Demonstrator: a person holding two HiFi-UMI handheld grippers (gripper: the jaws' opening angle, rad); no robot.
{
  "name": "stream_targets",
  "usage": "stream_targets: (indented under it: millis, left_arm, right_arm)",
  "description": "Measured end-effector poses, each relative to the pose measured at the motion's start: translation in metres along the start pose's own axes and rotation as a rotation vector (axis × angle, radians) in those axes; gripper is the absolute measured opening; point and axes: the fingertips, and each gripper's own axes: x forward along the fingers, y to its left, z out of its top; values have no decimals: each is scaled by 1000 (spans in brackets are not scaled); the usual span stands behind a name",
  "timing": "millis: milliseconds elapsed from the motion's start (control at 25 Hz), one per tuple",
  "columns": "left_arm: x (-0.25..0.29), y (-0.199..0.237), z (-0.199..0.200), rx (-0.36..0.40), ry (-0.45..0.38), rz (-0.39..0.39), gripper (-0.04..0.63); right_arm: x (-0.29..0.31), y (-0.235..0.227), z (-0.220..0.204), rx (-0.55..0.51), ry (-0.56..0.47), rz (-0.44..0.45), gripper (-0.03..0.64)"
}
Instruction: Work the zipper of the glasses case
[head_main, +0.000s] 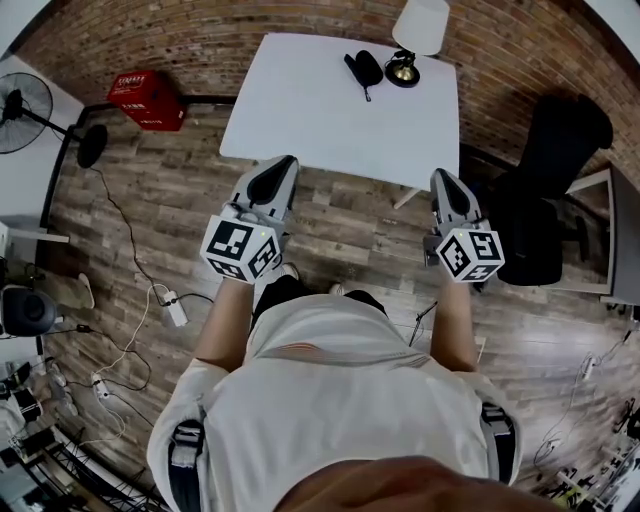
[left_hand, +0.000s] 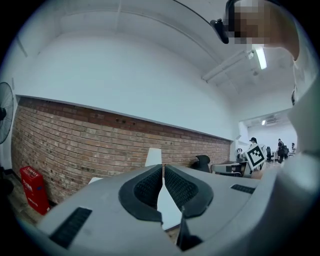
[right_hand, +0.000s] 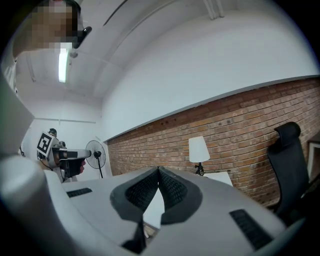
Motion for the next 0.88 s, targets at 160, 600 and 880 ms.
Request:
stream_targets:
  millis: [160, 600, 880]
  left_arm:
    - [30, 19, 2, -1, -12, -29, 26]
    - [130, 135, 13, -33, -9, -130, 26]
    - [187, 216, 10, -62, 22, -207, 26]
  right_arm:
    - [22, -15, 5, -8, -2, -23, 51]
    - [144, -30, 28, -23, -2, -131, 51]
    - [232, -26, 34, -34, 24, -199, 51]
